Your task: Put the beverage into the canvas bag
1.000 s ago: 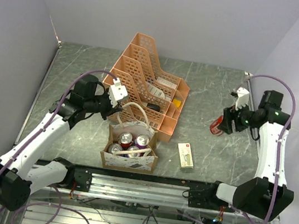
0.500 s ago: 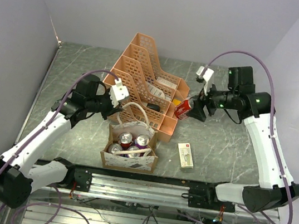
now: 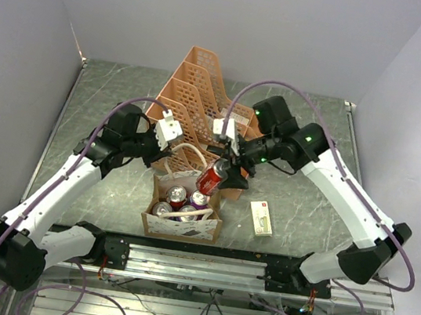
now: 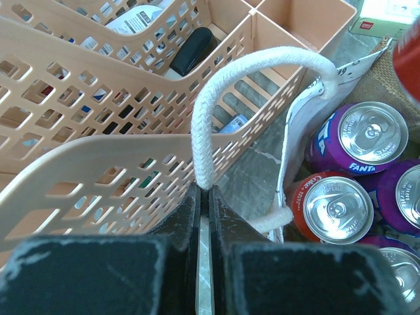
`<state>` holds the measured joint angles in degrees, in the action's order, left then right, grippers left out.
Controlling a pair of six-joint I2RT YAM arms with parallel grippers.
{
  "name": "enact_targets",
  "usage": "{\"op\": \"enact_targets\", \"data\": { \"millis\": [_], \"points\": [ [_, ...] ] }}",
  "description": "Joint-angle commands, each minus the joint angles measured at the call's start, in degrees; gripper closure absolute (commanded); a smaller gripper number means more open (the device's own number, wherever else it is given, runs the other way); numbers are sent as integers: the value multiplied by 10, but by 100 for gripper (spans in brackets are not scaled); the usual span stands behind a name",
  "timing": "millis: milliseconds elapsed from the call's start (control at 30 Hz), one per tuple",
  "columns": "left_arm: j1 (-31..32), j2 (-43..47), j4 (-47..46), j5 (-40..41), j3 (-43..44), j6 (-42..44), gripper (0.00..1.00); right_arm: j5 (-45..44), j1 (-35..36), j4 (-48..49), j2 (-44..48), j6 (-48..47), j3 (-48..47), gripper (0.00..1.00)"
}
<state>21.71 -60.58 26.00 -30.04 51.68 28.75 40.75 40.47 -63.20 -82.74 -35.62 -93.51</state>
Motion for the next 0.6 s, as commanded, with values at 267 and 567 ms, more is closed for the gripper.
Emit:
{"op": "enact_targets", "data": {
  "millis": [267, 567],
  "points": [
    [3, -9, -9, -17, 10, 1, 93, 18, 93, 51, -42, -22, 9, 100],
    [3, -12, -5, -19, 13, 3, 93, -5, 108, 39, -75, -26, 9, 100]
  ]
}}
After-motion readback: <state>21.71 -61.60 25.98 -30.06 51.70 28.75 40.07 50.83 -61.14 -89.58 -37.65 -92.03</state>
